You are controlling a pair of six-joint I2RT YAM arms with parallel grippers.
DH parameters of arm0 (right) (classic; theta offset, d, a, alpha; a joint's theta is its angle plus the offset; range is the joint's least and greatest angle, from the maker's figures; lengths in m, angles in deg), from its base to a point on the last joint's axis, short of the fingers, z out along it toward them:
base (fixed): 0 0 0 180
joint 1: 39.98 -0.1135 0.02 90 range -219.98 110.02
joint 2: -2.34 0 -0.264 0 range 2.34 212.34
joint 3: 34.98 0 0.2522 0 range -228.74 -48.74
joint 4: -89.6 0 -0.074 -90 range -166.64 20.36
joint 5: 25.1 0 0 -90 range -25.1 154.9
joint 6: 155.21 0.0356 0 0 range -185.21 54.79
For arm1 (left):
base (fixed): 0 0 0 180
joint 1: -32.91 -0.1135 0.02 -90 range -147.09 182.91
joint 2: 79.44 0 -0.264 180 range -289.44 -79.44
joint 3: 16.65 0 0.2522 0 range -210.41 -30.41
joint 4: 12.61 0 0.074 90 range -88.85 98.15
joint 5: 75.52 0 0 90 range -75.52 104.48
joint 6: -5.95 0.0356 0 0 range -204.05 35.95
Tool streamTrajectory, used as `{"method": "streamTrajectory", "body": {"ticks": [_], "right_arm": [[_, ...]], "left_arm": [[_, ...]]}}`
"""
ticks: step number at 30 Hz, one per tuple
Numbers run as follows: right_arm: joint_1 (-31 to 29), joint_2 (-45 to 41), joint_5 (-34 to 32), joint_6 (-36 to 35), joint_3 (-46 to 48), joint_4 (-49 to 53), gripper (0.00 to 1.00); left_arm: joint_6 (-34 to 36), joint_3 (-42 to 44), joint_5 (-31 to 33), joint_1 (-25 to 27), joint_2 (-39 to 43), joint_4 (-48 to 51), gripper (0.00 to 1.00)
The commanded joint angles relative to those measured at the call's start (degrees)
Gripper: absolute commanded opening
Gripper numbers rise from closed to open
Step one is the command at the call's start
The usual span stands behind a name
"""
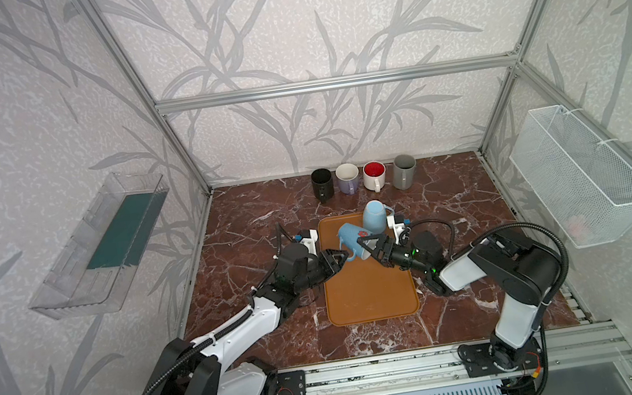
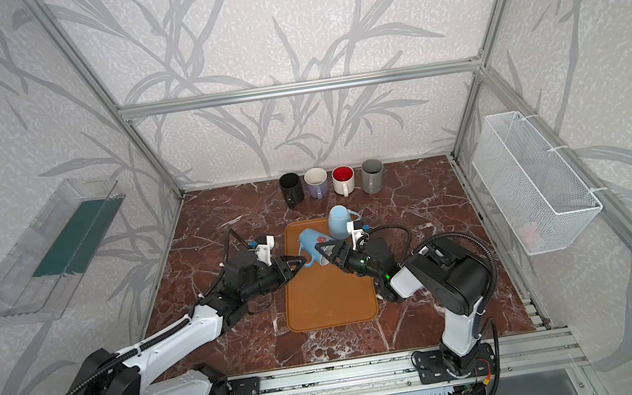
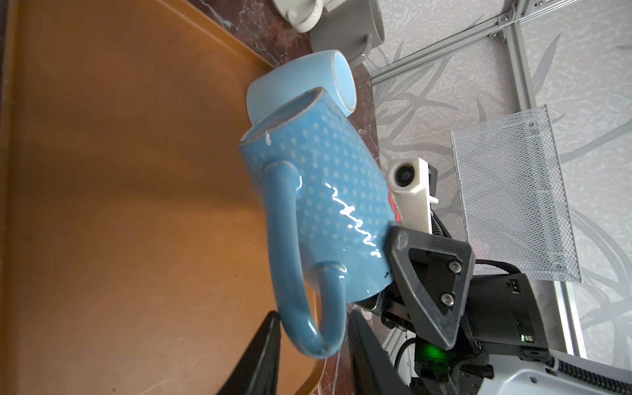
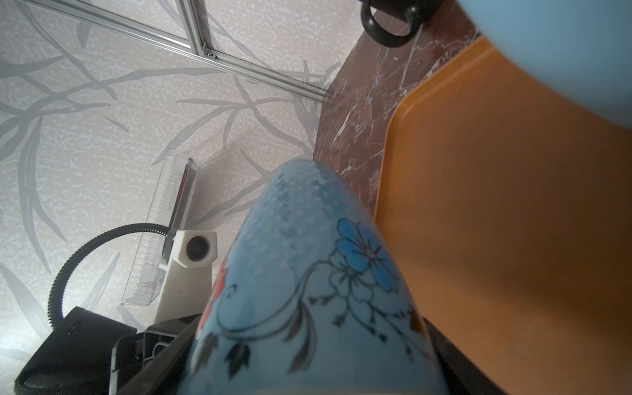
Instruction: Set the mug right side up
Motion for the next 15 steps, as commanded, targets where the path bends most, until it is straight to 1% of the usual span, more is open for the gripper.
{"method": "streamTrajectory", "body": {"ticks": [1, 7, 10, 15], "right_arm": [[-0.3, 1.4, -0.4, -0.6, 0.4, -5.4, 0.57], [-0.3, 2.6, -0.6, 0.0, 0.3, -4.8, 0.56], [-0.3, 2.0, -0.7, -0.1, 0.2, -3.2, 0.55], [-0.3, -1.7, 0.1, -2.1, -0.7, 4.2, 0.55]], "left_arm": [[3.0, -0.1, 1.0, 0.3, 1.1, 2.6, 0.36], [7.2, -1.9, 1.4, 0.6, 1.5, 8.8, 0.36], [10.6, -3.3, 2.7, 1.0, 2.5, 14.1, 0.36], [18.2, -6.4, 7.1, 2.9, 4.8, 23.2, 0.36]]}}
